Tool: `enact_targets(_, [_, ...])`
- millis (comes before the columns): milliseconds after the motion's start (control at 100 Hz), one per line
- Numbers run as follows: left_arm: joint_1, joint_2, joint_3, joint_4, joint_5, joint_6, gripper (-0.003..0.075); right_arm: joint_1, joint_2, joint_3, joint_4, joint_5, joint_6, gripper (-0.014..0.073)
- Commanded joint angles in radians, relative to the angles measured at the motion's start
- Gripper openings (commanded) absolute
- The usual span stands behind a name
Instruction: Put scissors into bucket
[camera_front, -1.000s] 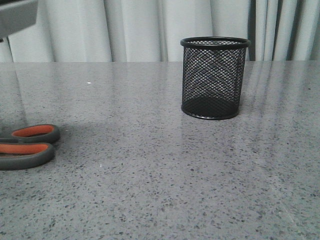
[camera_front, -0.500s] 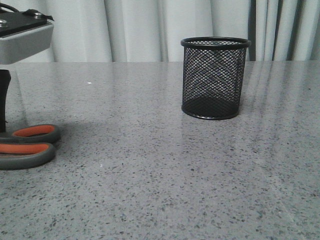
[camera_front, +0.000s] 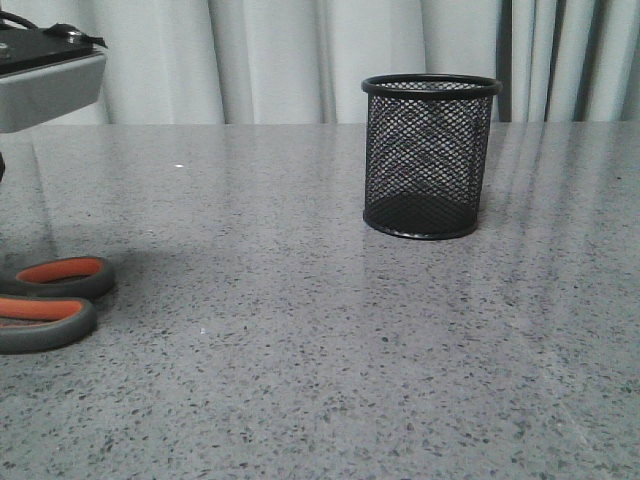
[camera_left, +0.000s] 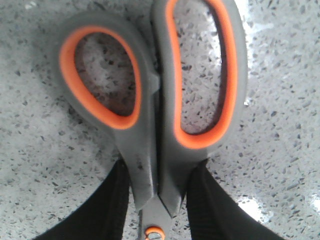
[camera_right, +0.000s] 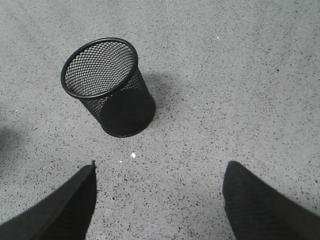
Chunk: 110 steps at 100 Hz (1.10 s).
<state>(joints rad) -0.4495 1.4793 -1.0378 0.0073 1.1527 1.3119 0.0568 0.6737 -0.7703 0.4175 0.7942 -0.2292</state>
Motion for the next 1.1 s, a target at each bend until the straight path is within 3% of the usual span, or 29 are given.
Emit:
enact_targets(0, [-0.003, -0.008, -0.023, -0.015, 0.012, 0.001, -0.001, -0.003, 0.008, -0.035, 0.015, -0.056, -0.011, 0.0478])
enact_targets(310, [-0.003, -0.145, -0.314, -0.153, 0.101, -0.094, -0.0011, -0.003, 0.008, -0.035, 0.072, -0.057, -0.011, 0.0478])
enact_targets(380, [-0.003, -0.172, -0.391, -0.193, 0.101, -0.109, -0.0011, -0.003, 0.008, -0.035, 0.154, -0.065, -0.026, 0.0478])
enact_targets(540, [-0.013, -0.21, -0.549, -0.215, 0.101, -0.166, -0.0011, -0.003, 0.008, -0.035, 0.454, -0.067, -0.195, 0.0478])
enact_targets(780, [-0.14, -0.218, -0.661, -0.196, 0.071, -0.223, -0.0012, -0.003, 0.008, -0.035, 0.923, -0.054, -0.435, 0.0478])
enact_targets(910, [-0.228, -0.211, -0.663, -0.149, -0.01, -0.279, -0.0012, -0.003, 0.008, -0.035, 1.044, -0.027, -0.516, 0.0478])
enact_targets(1090, [-0.322, -0.178, -0.664, -0.138, -0.056, -0.298, -0.0012, -0.003, 0.016, -0.059, 1.074, 0.007, -0.538, 0.0478])
